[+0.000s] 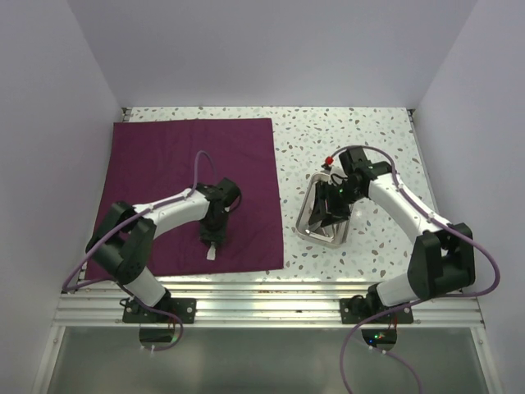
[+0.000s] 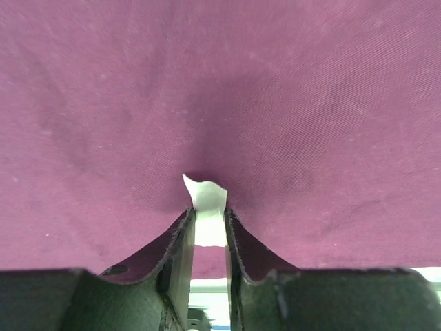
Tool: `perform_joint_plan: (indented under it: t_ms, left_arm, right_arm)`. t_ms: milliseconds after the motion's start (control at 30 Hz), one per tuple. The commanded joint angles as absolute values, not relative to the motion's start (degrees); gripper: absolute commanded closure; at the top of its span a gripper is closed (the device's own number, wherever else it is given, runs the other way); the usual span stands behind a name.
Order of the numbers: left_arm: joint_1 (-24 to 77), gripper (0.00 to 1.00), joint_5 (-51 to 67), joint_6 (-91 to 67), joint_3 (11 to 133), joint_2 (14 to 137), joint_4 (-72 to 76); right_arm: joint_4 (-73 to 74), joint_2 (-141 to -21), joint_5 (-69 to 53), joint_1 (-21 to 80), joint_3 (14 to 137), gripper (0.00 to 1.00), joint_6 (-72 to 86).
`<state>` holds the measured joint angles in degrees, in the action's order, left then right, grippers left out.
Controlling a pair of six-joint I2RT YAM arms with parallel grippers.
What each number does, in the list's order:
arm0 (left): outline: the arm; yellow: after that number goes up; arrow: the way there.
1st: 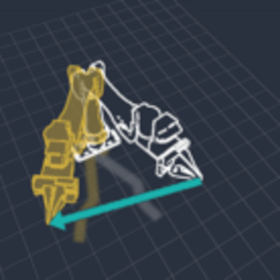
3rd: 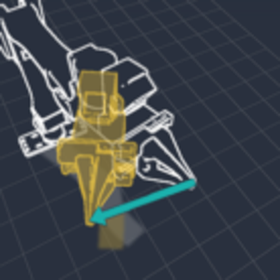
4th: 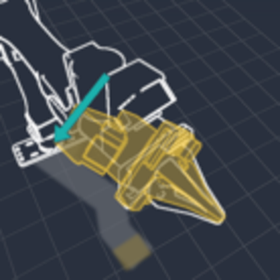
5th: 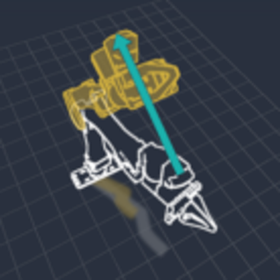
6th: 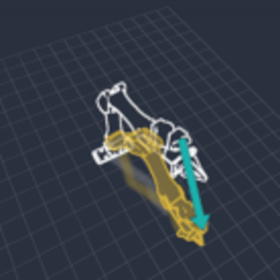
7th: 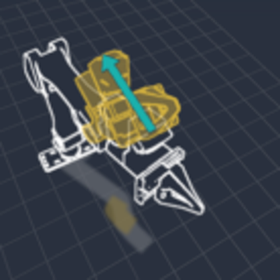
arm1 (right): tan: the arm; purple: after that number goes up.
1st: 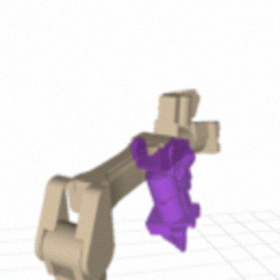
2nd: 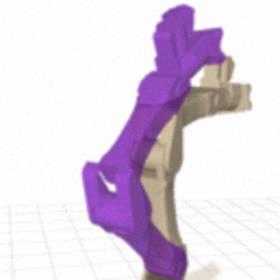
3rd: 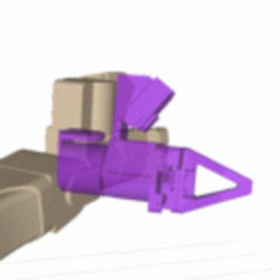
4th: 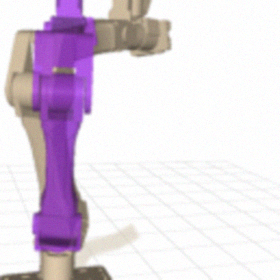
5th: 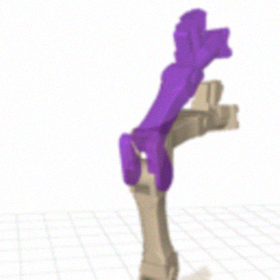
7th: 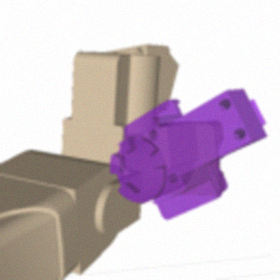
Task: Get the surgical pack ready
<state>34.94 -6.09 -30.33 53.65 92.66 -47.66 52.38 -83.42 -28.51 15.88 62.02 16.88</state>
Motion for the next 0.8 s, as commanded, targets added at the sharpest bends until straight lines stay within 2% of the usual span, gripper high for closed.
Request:
perform_joint_plan:
  t_ms: [0,433,767]
  left_arm:
    - [34.9,0.74,-7.6,-29.0,57.3,91.1,-49.4]
    - [34.9,0.85,-2.9,-28.0,63.8,89.2,-50.6]
    - [35.0,0.84,7.7,-31.2,73.7,90.0,-49.2]
  right_arm:
    - [51.8,-84.3,-30.0,16.9,66.3,0.51,17.5]
    - [49.9,-86.8,-34.2,18.5,69.9,0.51,19.9]
    - [42.2,-91.1,-41.9,22.9,72.1,0.50,25.2]
